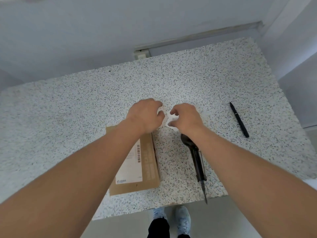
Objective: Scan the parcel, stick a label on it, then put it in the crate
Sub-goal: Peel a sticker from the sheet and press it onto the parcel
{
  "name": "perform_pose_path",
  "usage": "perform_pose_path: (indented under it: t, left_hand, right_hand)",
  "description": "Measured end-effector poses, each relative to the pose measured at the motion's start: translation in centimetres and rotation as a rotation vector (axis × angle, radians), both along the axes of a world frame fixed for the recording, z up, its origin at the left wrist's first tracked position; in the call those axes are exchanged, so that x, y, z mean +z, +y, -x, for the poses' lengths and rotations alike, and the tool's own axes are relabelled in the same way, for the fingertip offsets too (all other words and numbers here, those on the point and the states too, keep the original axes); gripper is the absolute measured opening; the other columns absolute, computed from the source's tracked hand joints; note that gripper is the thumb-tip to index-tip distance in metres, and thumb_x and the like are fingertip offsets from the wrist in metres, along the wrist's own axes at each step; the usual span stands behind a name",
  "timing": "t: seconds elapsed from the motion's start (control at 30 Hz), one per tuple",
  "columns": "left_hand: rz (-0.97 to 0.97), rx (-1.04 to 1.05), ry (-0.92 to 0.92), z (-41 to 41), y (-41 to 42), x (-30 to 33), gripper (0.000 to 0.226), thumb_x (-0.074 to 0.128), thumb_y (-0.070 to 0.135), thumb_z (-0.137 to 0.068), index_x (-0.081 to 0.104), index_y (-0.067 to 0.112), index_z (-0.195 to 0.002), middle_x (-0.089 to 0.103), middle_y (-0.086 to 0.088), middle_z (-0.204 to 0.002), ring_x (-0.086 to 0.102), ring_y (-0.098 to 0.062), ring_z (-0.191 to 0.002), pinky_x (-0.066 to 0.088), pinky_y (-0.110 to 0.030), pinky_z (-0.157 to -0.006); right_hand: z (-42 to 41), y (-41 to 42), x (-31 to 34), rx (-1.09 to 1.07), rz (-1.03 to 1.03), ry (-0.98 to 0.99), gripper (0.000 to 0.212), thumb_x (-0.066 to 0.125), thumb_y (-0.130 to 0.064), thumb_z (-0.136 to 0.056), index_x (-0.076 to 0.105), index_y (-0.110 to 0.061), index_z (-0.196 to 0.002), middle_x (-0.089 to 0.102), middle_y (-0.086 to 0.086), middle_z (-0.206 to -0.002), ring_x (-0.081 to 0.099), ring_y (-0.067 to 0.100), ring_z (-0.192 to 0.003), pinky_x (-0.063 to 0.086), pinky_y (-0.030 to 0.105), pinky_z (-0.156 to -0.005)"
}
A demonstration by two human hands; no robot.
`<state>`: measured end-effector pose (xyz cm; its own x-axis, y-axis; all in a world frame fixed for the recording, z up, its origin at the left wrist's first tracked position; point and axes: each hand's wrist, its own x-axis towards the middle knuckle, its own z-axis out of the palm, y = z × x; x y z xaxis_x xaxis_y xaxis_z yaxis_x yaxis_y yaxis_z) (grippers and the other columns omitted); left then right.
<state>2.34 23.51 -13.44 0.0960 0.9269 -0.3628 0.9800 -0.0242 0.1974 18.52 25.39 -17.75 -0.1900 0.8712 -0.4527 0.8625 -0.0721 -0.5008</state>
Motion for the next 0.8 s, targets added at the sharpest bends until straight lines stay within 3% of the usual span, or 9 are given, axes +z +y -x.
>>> perform_pose_path:
  t: [0.1,0.2,0.33,0.37,0.47,0.63,0.73,0.8]
  left_hand:
    - [0.041,-0.001,0.017,0.2,1.2,-0.4,0.046,0.044,0.043,-0.100,0.057,0.024,-0.140,0.061,-0.004,-0.138,0.059,-0.027,-0.121,0.053,-0.043,-0.091]
    - [0.075,0.025,0.004,0.2,1.5,-1.2,0.043,0.047,0.043,-0.099,0.060,0.026,-0.136,0.064,-0.002,-0.134,0.061,-0.026,-0.118,0.054,-0.041,-0.088]
    - [0.134,0.029,-0.003,0.0,1.9,-1.9,0.036,0.052,0.041,-0.098,0.067,0.023,-0.126,0.069,-0.004,-0.119,0.065,-0.026,-0.103,0.056,-0.039,-0.082]
    - [0.139,0.030,-0.012,0.0,2.0,-1.9,0.035,0.053,0.040,-0.097,0.068,0.022,-0.123,0.070,-0.004,-0.116,0.065,-0.026,-0.100,0.057,-0.040,-0.082]
    - [0.122,0.029,-0.037,0.1,2.0,-1.9,0.027,0.055,0.033,-0.098,0.071,0.020,-0.116,0.071,-0.004,-0.111,0.067,-0.026,-0.096,0.059,-0.041,-0.081]
    - [0.092,0.100,-0.212,0.7,2.1,-1.2,0.025,0.061,0.026,-0.100,0.071,0.018,-0.121,0.071,-0.003,-0.119,0.067,-0.023,-0.106,0.055,-0.036,-0.090]
    - [0.055,0.221,-0.437,0.9,1.9,0.3,0.017,0.066,0.025,-0.098,0.076,0.017,-0.110,0.074,0.000,-0.107,0.067,-0.017,-0.098,0.046,-0.021,-0.077]
    - [0.045,0.297,-0.588,1.1,1.6,1.8,0.012,0.069,0.023,-0.097,0.078,0.015,-0.100,0.075,0.001,-0.096,0.069,-0.017,-0.090,0.048,-0.021,-0.072]
  right_hand:
    - [0.8,0.8,-1.5,-0.027,0.080,-0.047,0.069,0.098,-0.028,-0.070,0.067,-0.015,-0.130,0.067,0.006,-0.127,0.066,0.023,-0.111,0.053,0.033,-0.093]
    - [0.6,0.6,-2.7,-0.161,0.056,0.016,0.055,0.098,-0.014,-0.069,0.070,-0.015,-0.117,0.070,0.005,-0.115,0.063,0.009,-0.080,0.049,0.023,-0.071]
    - [0.2,0.7,-3.6,-0.209,-0.025,0.045,0.030,0.092,-0.012,-0.078,0.073,-0.016,-0.102,0.070,0.006,-0.109,0.060,0.006,-0.073,0.045,0.015,-0.060]
    - [0.2,0.8,-3.7,-0.221,-0.038,0.053,0.025,0.089,-0.012,-0.081,0.074,-0.016,-0.100,0.072,0.007,-0.110,0.064,0.006,-0.074,0.048,0.014,-0.063]
    - [0.0,0.9,-3.7,-0.266,-0.042,0.106,0.027,0.090,-0.019,-0.081,0.079,-0.012,-0.105,0.074,0.011,-0.112,0.071,0.021,-0.095,0.057,0.031,-0.088]
    - [0.1,-0.3,-1.8,-0.538,-0.068,0.394,0.023,0.089,-0.021,-0.082,0.082,-0.016,-0.103,0.079,-0.005,-0.090,0.073,0.010,-0.076,0.052,0.017,-0.074]
    - [0.5,-1.2,0.4,-0.693,-0.039,0.617,0.016,0.088,-0.017,-0.084,0.081,-0.022,-0.097,0.079,-0.008,-0.084,0.078,0.010,-0.070,0.059,0.021,-0.071]
    - [0.9,-1.8,2.3,-0.748,-0.029,0.747,0.016,0.087,-0.011,-0.084,0.081,-0.022,-0.095,0.081,-0.003,-0.085,0.079,0.012,-0.076,0.063,0.024,-0.076]
